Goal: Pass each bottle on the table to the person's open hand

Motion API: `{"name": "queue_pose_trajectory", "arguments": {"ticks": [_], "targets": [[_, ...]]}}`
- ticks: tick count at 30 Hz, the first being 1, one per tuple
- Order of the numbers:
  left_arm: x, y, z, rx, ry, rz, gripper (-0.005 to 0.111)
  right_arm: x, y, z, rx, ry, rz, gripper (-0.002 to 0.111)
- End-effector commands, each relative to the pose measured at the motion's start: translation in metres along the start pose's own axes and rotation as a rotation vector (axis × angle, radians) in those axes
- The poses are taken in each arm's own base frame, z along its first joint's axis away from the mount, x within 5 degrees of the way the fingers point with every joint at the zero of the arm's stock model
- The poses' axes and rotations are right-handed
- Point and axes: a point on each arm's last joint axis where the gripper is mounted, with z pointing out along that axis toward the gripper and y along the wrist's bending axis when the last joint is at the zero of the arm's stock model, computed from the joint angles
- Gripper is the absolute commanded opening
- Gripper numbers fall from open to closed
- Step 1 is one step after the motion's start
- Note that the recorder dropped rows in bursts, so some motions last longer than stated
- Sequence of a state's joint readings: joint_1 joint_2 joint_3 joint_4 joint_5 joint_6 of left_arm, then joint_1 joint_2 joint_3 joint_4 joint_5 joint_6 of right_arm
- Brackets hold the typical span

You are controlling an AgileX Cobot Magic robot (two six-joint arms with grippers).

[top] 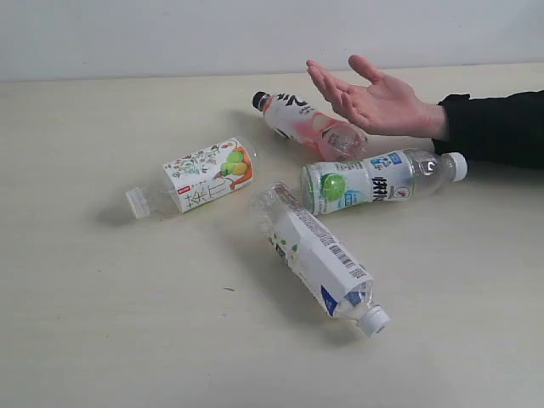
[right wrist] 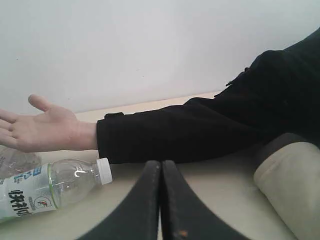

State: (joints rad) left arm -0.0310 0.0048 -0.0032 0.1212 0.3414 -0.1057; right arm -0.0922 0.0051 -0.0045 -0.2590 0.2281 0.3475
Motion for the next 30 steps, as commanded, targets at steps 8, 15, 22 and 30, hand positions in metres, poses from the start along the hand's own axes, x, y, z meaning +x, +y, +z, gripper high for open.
{"name": "queue_pose_trajectory", "arguments": {"ticks": [8,15,22,30], "targets": [[0.0,0.0,0.0,-0.003,-0.009,0.0,0.003,-0.015,0.005,-0.002,-0.046,-0.177,-0.085,0.0],[0.0,0.0,0.0,-0.003,-0.009,0.0,0.003,-0.044,0.017,-0.014,-0.199,-0.519,0.014,0.0],[0.0,0.0,0.0,-0.003,-0.009,0.0,0.003,-0.072,0.014,-0.039,-0.348,-0.903,0.34,0.0],[0.0,0.0,0.0,-0.003,-0.009,0.0,0.003,-0.113,-0.002,-0.035,-0.213,-0.891,0.59,0.0]]}}
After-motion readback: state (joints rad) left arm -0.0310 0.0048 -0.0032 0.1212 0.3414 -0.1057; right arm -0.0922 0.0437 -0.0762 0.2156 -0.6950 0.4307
